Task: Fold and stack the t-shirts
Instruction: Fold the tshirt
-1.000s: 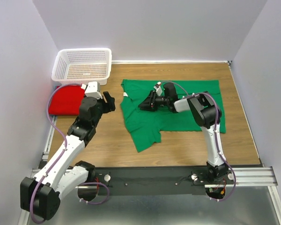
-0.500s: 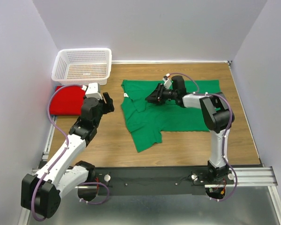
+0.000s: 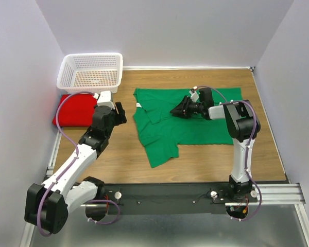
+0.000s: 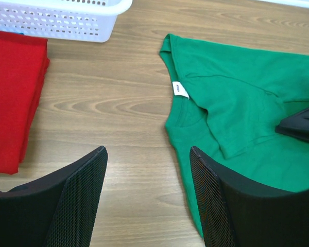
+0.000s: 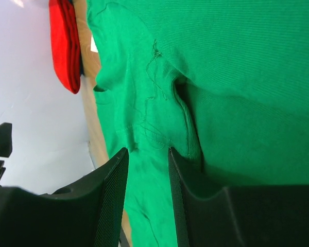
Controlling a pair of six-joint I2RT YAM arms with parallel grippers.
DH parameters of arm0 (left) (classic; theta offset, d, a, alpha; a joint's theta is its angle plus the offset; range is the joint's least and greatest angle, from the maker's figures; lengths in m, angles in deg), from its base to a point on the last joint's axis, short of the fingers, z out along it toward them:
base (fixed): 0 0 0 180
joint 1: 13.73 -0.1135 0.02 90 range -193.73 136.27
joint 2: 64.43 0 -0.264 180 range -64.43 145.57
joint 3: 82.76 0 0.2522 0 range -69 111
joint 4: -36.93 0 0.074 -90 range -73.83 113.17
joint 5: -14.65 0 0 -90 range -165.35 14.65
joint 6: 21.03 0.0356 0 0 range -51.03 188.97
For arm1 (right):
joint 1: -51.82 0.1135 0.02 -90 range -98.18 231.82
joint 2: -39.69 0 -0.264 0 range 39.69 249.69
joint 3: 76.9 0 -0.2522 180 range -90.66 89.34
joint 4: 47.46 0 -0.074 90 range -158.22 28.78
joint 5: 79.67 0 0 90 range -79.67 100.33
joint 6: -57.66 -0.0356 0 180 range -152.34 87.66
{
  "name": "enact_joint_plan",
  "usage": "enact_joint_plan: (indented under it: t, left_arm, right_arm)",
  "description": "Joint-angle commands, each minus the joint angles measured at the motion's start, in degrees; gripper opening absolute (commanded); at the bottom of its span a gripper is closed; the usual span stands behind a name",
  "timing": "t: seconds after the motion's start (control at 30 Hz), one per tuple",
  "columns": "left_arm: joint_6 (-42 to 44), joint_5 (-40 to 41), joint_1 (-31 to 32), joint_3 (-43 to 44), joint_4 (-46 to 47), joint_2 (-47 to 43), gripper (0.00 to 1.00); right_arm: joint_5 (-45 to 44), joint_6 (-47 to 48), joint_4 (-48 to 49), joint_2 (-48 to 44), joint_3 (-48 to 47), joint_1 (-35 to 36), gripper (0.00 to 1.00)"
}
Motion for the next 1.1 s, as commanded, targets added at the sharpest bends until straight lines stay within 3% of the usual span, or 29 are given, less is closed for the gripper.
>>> enact_joint_plan:
  t: [0.0,0.17,0.33,0.53,0.77,1.07]
  left_arm:
    - [0.63,0.25,-0.23,0.64,1.05,0.97,0.73]
    - [-1.82,-2.22,-0.06,2.56,-4.82,4.83,0.73]
    - [-6.3,-6.52,2.31,8.46,-20.09,14.47,0.71]
    - [-11.49,-11.45,10.39,14.26,-28.21,22.93,0.68]
    - [-14.83,-11.01,13.65,18.39,-32.61,30.67,0.65]
    - [-15.45,-11.36,14.27,20.42,-32.17,37.09,0.61]
  right_arm:
    - [-0.93,6.51,-6.37,-2.24,1.75,-1.74,0.44]
    - [-8.65,18.44,-26.3,-11.55,-1.94,-1.91,0.45]
    - [-29.46,23.74,-42.47,-23.4,-0.11,-1.83,0.47]
    - [-53.82,26.55,-50.31,-35.28,6.92,-1.91,0.5]
    - [-62.1,26.74,-53.4,-48.02,10.53,-1.83,0.54]
    - [-63.07,25.07,-53.75,-52.17,14.57,-1.83,0.55]
